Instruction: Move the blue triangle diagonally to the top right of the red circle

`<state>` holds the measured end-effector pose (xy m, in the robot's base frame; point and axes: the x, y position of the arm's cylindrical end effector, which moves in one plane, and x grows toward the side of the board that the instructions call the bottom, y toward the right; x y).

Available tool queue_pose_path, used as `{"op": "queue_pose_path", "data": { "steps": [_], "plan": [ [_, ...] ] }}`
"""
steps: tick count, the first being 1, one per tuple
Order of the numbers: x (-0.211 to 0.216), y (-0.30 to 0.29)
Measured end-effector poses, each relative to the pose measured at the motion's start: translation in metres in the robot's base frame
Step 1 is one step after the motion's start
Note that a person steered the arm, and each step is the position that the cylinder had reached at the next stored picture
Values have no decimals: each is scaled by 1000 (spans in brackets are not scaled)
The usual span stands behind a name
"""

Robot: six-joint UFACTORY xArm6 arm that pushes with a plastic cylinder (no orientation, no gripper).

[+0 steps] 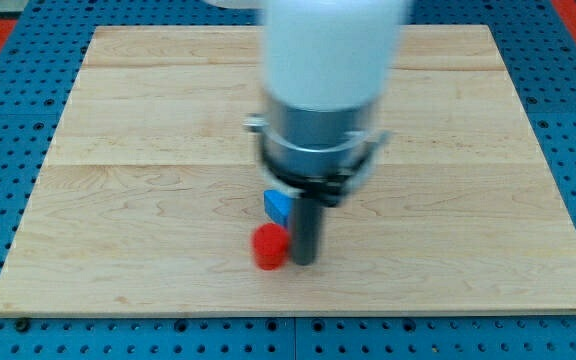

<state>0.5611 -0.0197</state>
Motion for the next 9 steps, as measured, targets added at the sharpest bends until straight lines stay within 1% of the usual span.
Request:
{"op": "queue_pose_path", "data": {
  "steps": [1,4,5,7,8,9],
  "plan": [
    [-1,-86],
    [-4,-94],
    [-4,-78],
    [-4,-78],
    [-4,-55],
    [1,7]
  ]
}}
